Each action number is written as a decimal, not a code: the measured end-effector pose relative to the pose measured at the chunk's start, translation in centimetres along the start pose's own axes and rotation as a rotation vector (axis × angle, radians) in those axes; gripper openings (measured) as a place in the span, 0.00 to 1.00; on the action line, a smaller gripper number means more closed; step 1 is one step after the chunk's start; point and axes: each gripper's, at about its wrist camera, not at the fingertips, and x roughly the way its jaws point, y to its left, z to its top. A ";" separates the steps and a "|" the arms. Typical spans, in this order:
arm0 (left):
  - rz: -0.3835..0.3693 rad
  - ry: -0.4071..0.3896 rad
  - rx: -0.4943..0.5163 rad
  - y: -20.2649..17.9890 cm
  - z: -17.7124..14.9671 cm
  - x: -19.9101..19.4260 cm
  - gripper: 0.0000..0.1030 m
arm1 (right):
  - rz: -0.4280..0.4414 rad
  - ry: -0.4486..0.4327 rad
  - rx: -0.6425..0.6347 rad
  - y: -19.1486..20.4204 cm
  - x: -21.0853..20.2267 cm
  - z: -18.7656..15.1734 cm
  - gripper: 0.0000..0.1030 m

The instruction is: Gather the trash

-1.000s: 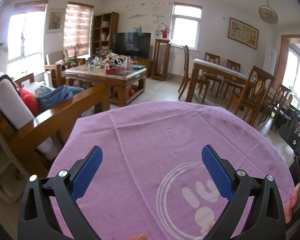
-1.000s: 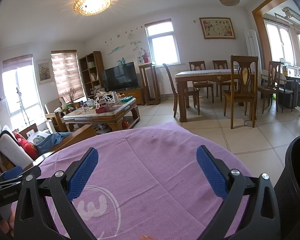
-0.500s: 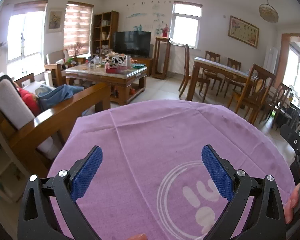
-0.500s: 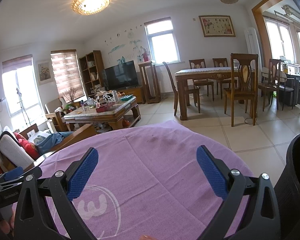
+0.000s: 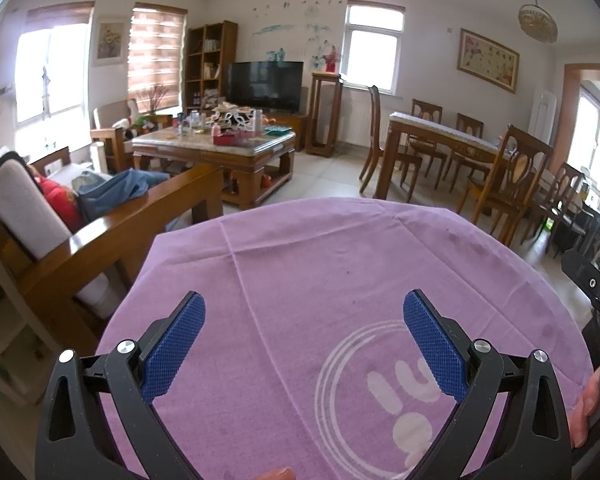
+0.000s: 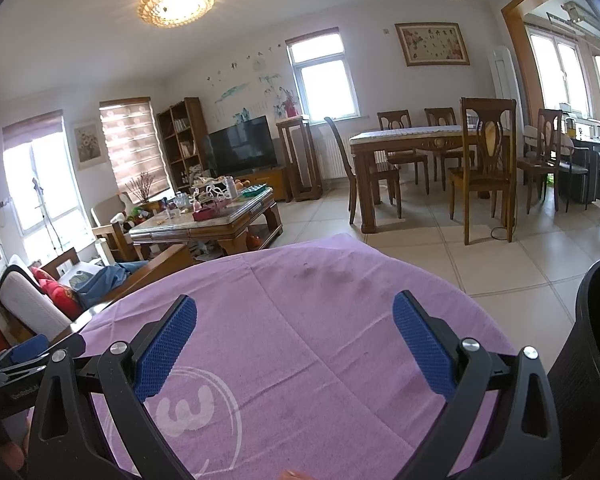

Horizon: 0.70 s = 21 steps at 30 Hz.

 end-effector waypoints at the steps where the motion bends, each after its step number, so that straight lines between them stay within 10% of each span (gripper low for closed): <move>1: 0.000 0.000 0.000 0.0 0.1 0.0 0.95 | -0.001 -0.001 0.000 0.0 0.0 0.0 0.95; 21: -0.005 0.004 -0.012 0.4 -1.1 -0.5 0.95 | -0.022 0.000 -0.005 1.1 0.0 -0.6 0.95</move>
